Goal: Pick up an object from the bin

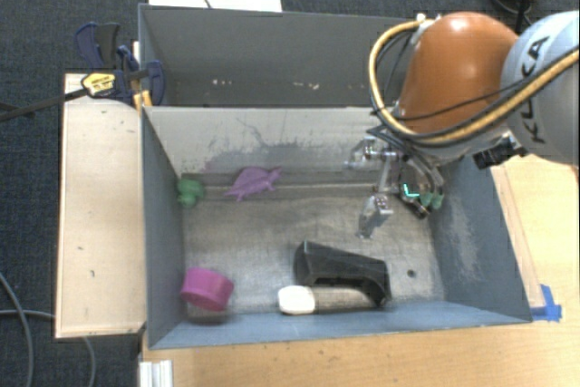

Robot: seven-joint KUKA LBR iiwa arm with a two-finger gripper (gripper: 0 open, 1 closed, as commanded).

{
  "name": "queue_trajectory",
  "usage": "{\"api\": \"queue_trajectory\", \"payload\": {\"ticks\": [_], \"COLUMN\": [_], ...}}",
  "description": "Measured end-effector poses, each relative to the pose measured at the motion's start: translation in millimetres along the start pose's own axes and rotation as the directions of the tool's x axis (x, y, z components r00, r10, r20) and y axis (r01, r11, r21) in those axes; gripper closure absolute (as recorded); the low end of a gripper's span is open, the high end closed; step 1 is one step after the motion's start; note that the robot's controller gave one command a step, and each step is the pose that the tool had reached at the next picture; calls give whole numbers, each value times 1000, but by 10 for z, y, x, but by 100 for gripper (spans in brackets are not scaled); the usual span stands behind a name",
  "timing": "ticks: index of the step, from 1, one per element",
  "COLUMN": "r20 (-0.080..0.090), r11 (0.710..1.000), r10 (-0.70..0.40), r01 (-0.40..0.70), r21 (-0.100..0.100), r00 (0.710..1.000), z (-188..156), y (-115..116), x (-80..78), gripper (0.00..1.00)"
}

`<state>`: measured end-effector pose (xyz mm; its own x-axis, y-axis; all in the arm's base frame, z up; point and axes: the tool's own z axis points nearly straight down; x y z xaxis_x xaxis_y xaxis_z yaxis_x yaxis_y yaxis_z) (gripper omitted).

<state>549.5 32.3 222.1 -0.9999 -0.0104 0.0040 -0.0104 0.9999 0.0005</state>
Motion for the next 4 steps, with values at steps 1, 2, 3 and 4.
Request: {"api": "queue_trajectory", "payload": {"ticks": [1,2,3,4], "r20": [4,6,6,12], "r11": [1000,1000,992,995], "r10": [0,1,-123,-97], "r01": [0,-1,123,97], "r21": [0,-1,1,1], "r00": [1000,1000,992,995], "z": [-20,-35,-199,346], "y": [0,-4,-13,114], "x": [-6,-13,146,454], "gripper": [0,0,0,0]}}
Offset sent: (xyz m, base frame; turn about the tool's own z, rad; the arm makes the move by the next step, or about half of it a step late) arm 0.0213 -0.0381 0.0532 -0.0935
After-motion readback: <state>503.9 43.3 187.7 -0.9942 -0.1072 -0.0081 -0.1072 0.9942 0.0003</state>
